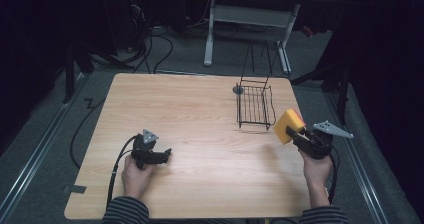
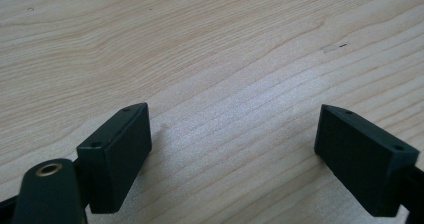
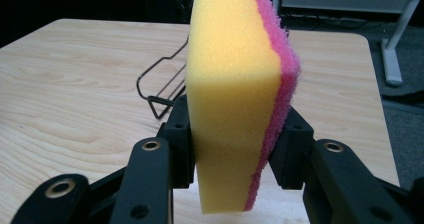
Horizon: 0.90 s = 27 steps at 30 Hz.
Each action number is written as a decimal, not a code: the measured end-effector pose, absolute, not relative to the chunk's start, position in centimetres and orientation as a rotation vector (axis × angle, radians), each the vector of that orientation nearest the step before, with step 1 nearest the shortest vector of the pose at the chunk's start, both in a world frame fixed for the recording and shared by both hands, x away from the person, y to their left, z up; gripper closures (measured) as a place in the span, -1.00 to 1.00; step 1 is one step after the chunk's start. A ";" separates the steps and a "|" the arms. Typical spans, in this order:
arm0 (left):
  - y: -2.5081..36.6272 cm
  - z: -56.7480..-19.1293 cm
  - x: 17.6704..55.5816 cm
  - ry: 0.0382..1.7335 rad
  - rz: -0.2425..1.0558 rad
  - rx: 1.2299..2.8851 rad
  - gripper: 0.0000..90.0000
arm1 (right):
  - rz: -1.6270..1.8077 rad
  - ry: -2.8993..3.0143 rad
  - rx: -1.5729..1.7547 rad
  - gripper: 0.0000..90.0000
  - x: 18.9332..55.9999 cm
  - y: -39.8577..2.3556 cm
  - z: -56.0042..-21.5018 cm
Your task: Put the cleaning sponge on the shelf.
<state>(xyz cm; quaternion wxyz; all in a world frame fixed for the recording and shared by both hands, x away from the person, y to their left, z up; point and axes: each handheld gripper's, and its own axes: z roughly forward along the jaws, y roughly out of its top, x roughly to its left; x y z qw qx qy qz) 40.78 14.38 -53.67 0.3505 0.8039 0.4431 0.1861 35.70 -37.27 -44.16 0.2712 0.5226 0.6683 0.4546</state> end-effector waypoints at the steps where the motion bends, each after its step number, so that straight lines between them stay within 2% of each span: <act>1: 14.4 -53.7 40.8 1.147 0.480 2.083 -0.65 | 1.229 1.804 1.402 0.35 35.8 -37.1 -44.1; 27: 14.4 -53.7 40.7 1.147 0.481 2.082 -0.65 | 1.225 1.888 1.318 0.35 39.2 -33.0 -42.2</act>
